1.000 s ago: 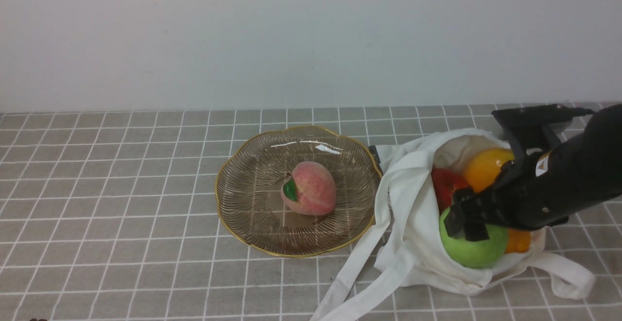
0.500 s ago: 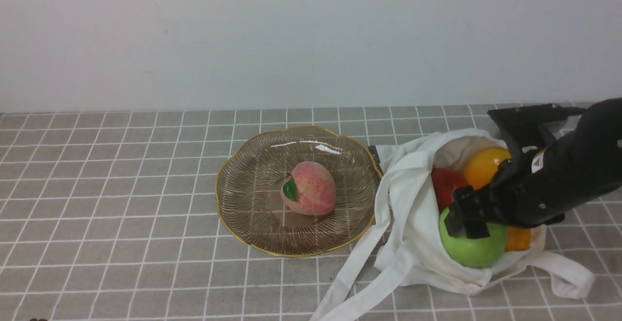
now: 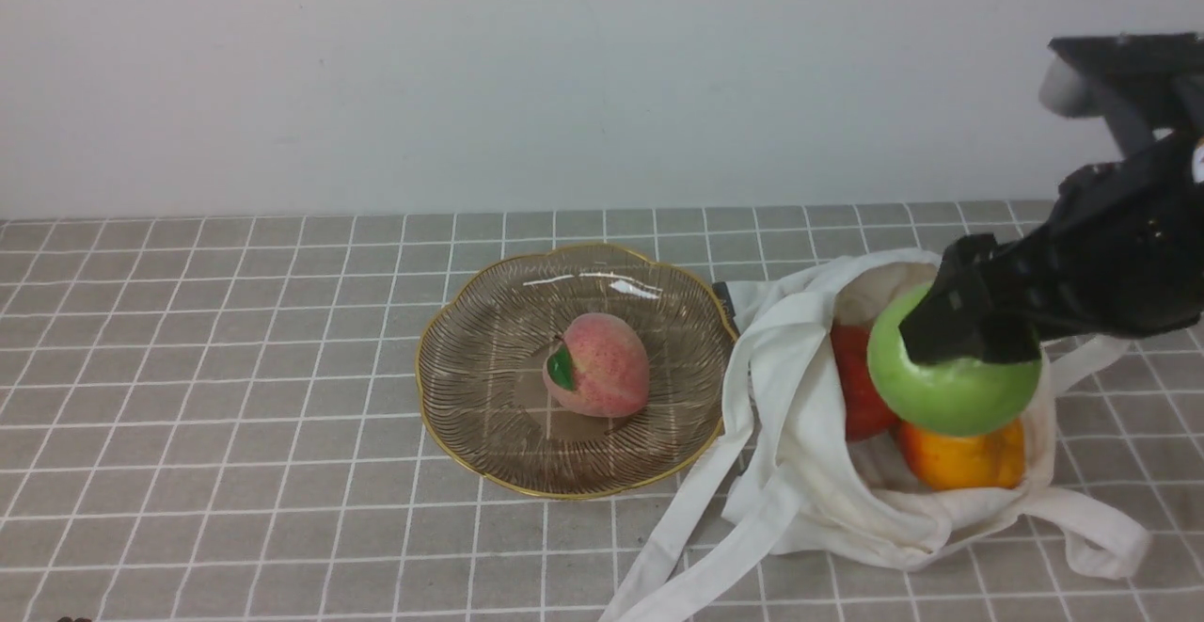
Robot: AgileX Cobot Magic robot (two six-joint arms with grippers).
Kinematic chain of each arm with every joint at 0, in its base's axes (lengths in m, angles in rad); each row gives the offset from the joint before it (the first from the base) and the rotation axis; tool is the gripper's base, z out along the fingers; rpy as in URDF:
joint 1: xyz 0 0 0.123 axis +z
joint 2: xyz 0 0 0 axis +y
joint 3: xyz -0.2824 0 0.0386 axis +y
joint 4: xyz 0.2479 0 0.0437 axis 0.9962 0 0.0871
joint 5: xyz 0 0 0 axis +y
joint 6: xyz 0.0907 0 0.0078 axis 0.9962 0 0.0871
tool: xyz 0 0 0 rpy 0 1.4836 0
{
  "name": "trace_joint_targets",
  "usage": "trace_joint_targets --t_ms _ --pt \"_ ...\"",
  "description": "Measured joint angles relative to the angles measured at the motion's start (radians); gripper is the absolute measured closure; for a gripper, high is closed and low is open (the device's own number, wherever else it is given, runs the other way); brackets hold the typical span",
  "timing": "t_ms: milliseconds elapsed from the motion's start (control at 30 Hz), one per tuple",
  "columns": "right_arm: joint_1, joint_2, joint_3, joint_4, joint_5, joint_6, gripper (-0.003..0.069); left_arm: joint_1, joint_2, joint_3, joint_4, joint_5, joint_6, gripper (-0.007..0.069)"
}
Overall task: Take the fruit out of the bag on the grey coffee tablecloth and place them on the plate.
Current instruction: 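Move the fruit from the bag and place it onto the plate with the right gripper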
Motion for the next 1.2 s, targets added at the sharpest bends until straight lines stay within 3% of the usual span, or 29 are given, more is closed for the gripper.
trace_joint_targets --t_ms 133,233,367,533,700,933,1200 --pt "0.032 0.017 -0.008 0.2 -0.029 -0.128 0.0053 0.0 0.0 0.0 0.0 0.0 0.0 0.0632" --pt "0.127 0.095 -0.008 0.341 -0.133 -0.265 0.0053 0.0 0.0 0.0 0.0 0.0 0.0 0.0632" --pt "0.24 0.221 -0.01 0.394 -0.296 -0.377 0.0053 0.0 0.0 0.0 0.0 0.0 0.0 0.0632" --pt "0.335 0.399 -0.01 0.364 -0.537 -0.501 0.0053 0.0 0.0 0.0 0.0 0.0 0.0 0.0632" --pt "0.344 0.503 -0.01 0.312 -0.701 -0.543 0.0053 0.0 0.0 0.0 0.0 0.0 0.0 0.0632" --pt "0.344 0.562 -0.011 0.304 -0.789 -0.549 0.0053 0.0 0.0 0.0 0.0 0.0 0.0 0.0632" --pt "0.344 0.581 -0.012 0.269 -0.813 -0.558 -0.0031 0.0 0.0 0.0 0.0 0.0 0.0 0.0632"
